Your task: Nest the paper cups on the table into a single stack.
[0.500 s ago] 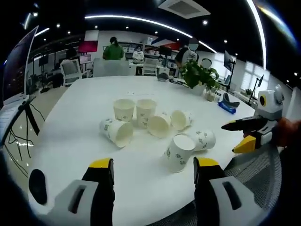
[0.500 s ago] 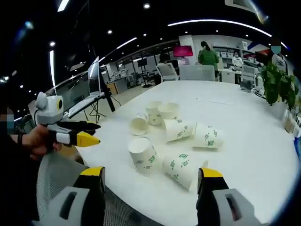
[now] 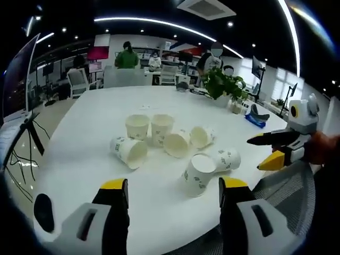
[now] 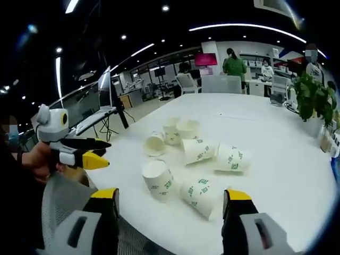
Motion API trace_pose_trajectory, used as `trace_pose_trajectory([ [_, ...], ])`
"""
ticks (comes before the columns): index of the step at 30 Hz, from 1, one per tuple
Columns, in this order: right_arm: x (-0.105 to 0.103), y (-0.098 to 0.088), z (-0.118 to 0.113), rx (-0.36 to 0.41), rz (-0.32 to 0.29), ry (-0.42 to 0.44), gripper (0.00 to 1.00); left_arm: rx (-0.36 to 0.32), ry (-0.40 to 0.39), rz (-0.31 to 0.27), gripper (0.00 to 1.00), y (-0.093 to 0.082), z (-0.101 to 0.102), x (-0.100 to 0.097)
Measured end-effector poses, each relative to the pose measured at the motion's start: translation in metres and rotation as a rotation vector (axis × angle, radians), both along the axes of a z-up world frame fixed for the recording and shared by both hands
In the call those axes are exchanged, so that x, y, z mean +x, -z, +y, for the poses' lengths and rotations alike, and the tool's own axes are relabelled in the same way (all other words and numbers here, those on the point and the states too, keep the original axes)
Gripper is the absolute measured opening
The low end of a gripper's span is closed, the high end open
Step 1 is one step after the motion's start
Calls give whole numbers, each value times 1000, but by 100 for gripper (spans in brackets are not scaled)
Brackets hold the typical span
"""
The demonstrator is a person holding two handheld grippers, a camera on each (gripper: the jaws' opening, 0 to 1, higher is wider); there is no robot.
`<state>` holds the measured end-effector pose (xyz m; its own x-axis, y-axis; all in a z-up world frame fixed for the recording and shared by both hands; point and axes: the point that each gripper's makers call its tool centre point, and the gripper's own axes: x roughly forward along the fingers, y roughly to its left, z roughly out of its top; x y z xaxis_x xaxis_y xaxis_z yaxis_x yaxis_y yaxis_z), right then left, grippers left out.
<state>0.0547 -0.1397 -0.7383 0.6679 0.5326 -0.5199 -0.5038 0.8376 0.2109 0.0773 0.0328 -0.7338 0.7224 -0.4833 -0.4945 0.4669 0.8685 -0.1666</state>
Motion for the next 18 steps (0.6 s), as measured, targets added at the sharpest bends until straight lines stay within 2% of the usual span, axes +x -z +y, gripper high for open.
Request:
trace_pose_trajectory([
  [10, 4, 2, 4, 2, 1, -11, 79, 11, -20, 0, 68, -1, 12, -3],
  [18, 8, 3, 21, 1, 2, -42, 78, 12, -40, -2, 68, -3, 21, -5],
])
